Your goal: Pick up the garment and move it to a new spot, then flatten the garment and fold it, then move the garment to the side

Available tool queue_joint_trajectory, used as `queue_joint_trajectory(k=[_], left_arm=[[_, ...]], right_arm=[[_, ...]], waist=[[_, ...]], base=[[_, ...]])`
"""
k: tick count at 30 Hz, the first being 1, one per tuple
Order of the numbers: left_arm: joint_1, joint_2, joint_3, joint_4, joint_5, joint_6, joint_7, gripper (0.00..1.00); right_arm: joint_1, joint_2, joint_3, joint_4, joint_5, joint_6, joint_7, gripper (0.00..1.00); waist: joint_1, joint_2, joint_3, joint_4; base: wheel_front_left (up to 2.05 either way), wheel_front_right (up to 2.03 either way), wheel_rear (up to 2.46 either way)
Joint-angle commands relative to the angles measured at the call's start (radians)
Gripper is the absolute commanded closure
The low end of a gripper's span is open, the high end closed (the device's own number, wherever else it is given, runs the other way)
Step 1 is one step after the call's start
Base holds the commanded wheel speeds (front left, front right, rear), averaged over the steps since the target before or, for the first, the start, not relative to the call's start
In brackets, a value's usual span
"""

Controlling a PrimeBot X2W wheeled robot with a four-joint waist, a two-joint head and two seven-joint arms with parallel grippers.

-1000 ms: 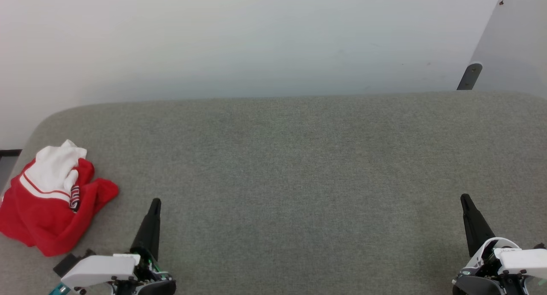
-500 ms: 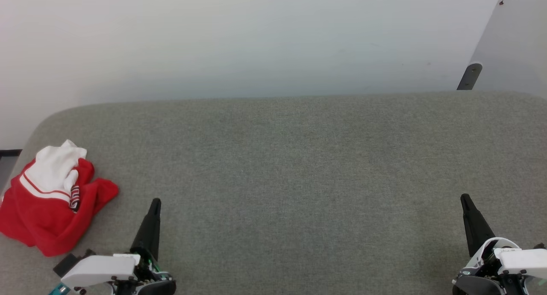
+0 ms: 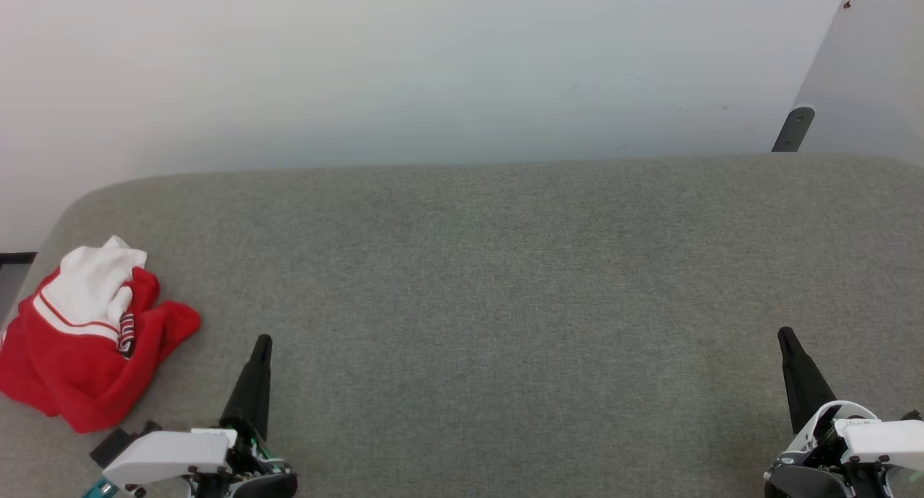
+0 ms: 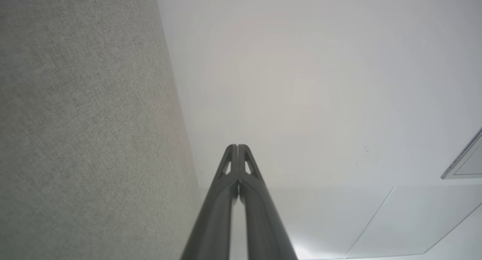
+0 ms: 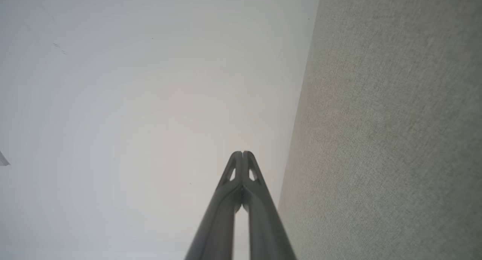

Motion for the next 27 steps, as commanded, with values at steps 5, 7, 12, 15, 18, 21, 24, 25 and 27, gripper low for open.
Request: queue_joint_trajectory(k=[5, 7, 12, 15, 18, 21, 24, 25, 27], left_arm=[[-0.01, -0.001, 0.001, 0.001, 0.002, -0.004, 0.001, 1.0], [-0.01, -0.001, 0.001, 0.001, 0.002, -0.004, 0.001, 1.0], [-0.01, -0.001, 0.001, 0.001, 0.002, -0.004, 0.001, 1.0], [-0.01, -0.001, 0.001, 0.001, 0.002, -0.004, 0.001, 1.0], [-0.01, -0.001, 0.001, 0.001, 0.002, -0.004, 0.001, 1.0], [-0.01, -0.001, 0.001, 0.001, 0.002, -0.004, 0.001, 1.0], [0.007, -0.001, -0.001, 0.008, 0.0, 0.0, -0.001, 0.0], [0.015, -0.003, -0.002, 0.019, 0.0, 0.002, -0.001, 0.0], [0.024, -0.006, -0.003, 0.027, 0.005, 0.002, -0.006, 0.0]], right_arm=[[-0.004, 0.004, 0.002, 0.0, -0.001, 0.0, 0.0, 1.0], [-0.004, 0.004, 0.002, 0.0, -0.001, 0.0, 0.0, 1.0], [-0.004, 0.004, 0.002, 0.0, -0.001, 0.001, 0.0, 1.0], [-0.004, 0.004, 0.002, 0.0, -0.001, 0.0, 0.0, 1.0], [-0.004, 0.004, 0.002, 0.0, -0.001, 0.0, 0.0, 1.0], [-0.004, 0.004, 0.002, 0.0, -0.001, 0.001, 0.0, 1.0], [0.003, 0.0, 0.0, 0.011, 0.0, 0.0, 0.0, 0.0], [0.011, 0.001, 0.0, 0.02, 0.0, 0.0, 0.0, 0.0], [0.017, 0.002, 0.001, 0.029, 0.0, 0.0, -0.003, 0.0]], waist=[[0.0, 0.0, 0.0, 0.0], [0.0, 0.0, 0.0, 0.0], [0.0, 0.0, 0.0, 0.0], [0.0, 0.0, 0.0, 0.0], [0.0, 0.0, 0.0, 0.0], [0.0, 0.0, 0.0, 0.0], [0.0, 0.0, 0.0, 0.0], [0.0, 0.0, 0.0, 0.0], [0.0, 0.0, 0.0, 0.0]], base=[[0.0, 0.0, 0.0], [0.0, 0.0, 0.0], [0.0, 0.0, 0.0], [0.0, 0.0, 0.0], [0.0, 0.0, 0.0], [0.0, 0.0, 0.0], [0.0, 0.0, 0.0], [0.0, 0.0, 0.0], [0.0, 0.0, 0.0]])
